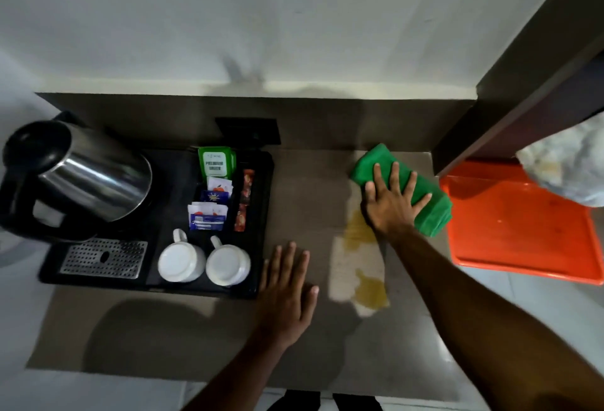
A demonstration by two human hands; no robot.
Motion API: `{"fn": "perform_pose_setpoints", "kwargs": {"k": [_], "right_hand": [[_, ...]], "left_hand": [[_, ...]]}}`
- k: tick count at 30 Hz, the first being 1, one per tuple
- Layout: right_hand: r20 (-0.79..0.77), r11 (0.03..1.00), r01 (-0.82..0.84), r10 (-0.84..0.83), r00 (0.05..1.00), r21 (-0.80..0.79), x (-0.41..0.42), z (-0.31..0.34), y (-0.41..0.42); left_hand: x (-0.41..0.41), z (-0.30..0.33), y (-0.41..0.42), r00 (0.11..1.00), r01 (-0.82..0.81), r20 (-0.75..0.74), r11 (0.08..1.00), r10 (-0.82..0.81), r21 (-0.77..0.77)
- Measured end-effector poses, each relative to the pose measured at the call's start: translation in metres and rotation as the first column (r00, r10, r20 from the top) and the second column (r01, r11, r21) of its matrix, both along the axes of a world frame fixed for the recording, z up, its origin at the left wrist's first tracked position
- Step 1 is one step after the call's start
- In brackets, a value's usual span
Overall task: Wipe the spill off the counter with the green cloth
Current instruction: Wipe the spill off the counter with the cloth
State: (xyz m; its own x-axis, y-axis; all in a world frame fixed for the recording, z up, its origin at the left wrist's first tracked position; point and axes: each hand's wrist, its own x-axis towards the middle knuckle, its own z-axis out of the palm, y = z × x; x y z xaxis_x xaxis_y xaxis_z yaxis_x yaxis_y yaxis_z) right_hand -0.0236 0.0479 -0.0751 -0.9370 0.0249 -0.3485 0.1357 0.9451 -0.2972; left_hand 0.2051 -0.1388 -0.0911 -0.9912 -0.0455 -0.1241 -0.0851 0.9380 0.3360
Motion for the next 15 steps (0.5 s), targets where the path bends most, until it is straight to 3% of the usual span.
{"fn": "perform_pose_setpoints", "kwargs": {"k": [3, 7, 9, 11, 13, 15], "right_hand": [[-0.004, 0.979, -0.202, 0.202, 0.979, 0.026, -0.004, -0.005, -0.024], [-0.027, 0.756, -0.624, 0.641, 0.767, 0.196, 0.057, -0.01, 0.014], [-0.015, 0.761, -0.616, 0.631, 0.775, 0.205, 0.053, -0.012, 0.047], [0.015, 0.857, -0.476, 0.483, 0.876, 0.197, 0.024, -0.015, 0.044], [-0.012, 0.944, -0.295, 0.3, 0.954, 0.147, -0.003, -0.02, 0.003], [-0.003, 0.957, -0.275, 0.277, 0.961, 0.092, -0.01, -0.015, -0.047]], "left_hand": [[0.0, -0.006, -0.004, 1.0, 0.0, 0.0, 1.0, 0.0, -0.003], [0.003, -0.007, -0.004, 1.0, -0.005, 0.017, 1.0, 0.005, 0.01], [0.002, -0.011, -0.004, 1.0, -0.01, 0.015, 1.0, 0.01, 0.026], [0.002, -0.014, -0.002, 1.0, -0.016, 0.011, 1.0, 0.015, 0.024], [0.003, -0.019, -0.004, 1.0, -0.017, 0.007, 1.0, 0.017, 0.022], [0.003, -0.021, -0.006, 1.0, -0.016, 0.005, 1.0, 0.016, 0.027]]}}
